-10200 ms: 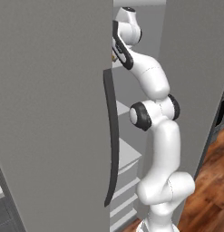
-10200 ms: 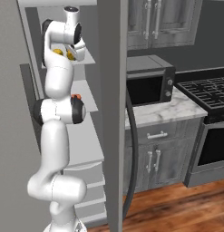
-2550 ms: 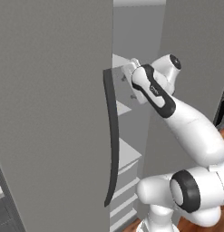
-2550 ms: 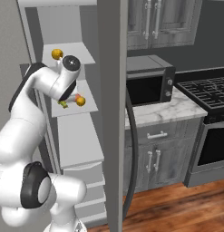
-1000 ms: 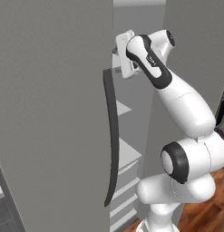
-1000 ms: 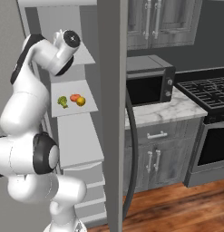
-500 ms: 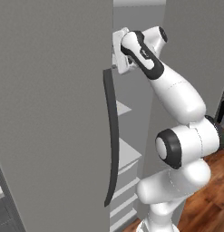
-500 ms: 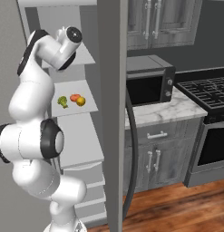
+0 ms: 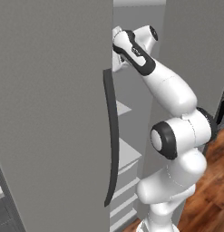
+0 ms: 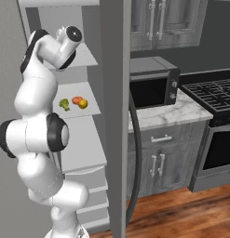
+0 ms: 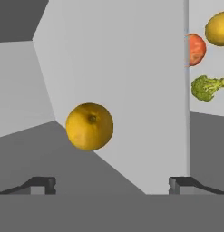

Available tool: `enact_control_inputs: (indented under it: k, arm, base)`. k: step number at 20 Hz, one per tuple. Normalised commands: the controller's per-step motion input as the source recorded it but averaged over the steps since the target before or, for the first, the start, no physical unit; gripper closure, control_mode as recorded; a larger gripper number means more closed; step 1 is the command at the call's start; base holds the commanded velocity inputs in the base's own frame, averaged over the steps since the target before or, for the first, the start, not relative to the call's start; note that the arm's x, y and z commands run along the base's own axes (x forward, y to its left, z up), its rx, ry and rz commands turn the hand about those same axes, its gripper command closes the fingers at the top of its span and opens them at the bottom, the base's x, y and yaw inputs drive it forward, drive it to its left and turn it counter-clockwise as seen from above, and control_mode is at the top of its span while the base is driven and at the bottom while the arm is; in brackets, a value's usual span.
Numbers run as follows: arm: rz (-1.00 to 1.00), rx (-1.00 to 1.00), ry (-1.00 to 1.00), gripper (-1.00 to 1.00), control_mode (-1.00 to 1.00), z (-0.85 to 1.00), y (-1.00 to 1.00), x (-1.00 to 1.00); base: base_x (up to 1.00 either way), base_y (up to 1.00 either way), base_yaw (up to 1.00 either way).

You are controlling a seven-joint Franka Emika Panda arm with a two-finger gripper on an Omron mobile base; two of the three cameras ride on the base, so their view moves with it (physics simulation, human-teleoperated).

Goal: Take the lemons from the highest rack and move them to the second highest rack where the squash and broccoli are located, to maximize freezer space. Close the freezer door after rearranging.

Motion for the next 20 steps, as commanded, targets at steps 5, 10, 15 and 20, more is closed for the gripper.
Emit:
enact_control_inputs:
  k: [5,10,15,20]
  arm:
    - [0.00,0.00,0.00,-1.00,-1.00,-0.05,0.10,0.33]
    - [0.00,0.00,0.00,-1.00,-1.00,-0.09,0.02,0.32]
    - [0.02,0.00,0.04,-1.00,-1.00,-0.10,0.01,0.26]
    - [0.00,0.00,0.01,-1.00,-1.00,-0.02,0.08,0.19]
  base:
    - [0.00,0.00,0.00]
    - [0.00,0.00,0.00]
    - [0.00,0.00,0.00]
    - [0.00,0.00,0.00]
